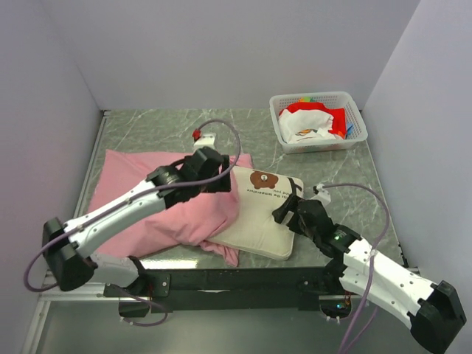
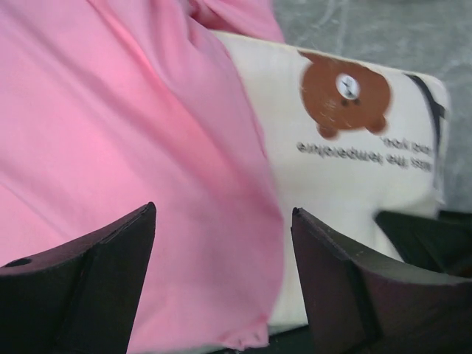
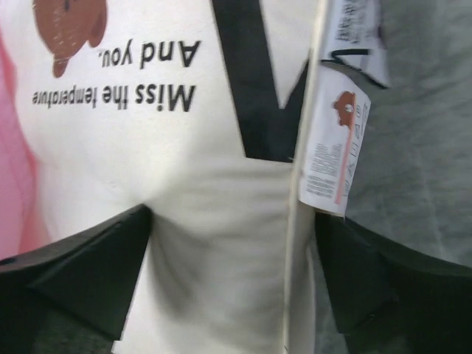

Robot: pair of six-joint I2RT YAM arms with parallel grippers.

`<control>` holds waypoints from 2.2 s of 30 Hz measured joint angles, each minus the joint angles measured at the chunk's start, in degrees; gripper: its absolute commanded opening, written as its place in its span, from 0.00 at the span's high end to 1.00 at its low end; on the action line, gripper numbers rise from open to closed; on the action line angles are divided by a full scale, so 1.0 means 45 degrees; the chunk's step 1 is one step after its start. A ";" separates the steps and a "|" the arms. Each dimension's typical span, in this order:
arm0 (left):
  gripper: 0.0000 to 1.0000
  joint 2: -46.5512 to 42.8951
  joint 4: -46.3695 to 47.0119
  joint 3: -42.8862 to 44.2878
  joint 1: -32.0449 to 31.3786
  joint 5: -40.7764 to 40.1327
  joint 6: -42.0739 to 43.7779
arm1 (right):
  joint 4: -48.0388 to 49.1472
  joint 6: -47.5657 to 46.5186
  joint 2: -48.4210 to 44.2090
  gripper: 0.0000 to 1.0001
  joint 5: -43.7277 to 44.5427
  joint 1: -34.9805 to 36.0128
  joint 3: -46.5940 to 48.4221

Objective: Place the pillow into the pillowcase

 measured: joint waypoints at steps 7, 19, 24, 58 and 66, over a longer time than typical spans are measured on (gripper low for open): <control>0.18 0.3283 -0.0559 0.2307 0.1302 0.0272 0.1341 | -0.1370 -0.1472 -0.0505 0.00 -0.0214 -0.1885 0.0981; 0.28 0.8442 -0.1579 0.6742 0.2161 -0.0330 0.3002 | 0.0175 -0.2992 0.3570 0.00 -0.1957 -0.3366 0.2390; 0.77 0.9870 -0.1763 0.6790 0.2812 -0.0151 0.3400 | 0.0821 -0.3167 0.4109 0.09 -0.2293 -0.3405 0.2399; 0.22 0.5032 -0.0957 0.6494 0.1477 0.4784 0.4682 | 0.0544 -0.2283 0.5396 1.00 -0.1044 -0.0121 0.3881; 0.08 0.1175 -0.0510 0.2943 0.2103 0.1384 0.2089 | 0.0617 -0.2205 0.5372 0.52 -0.1049 -0.0160 0.3876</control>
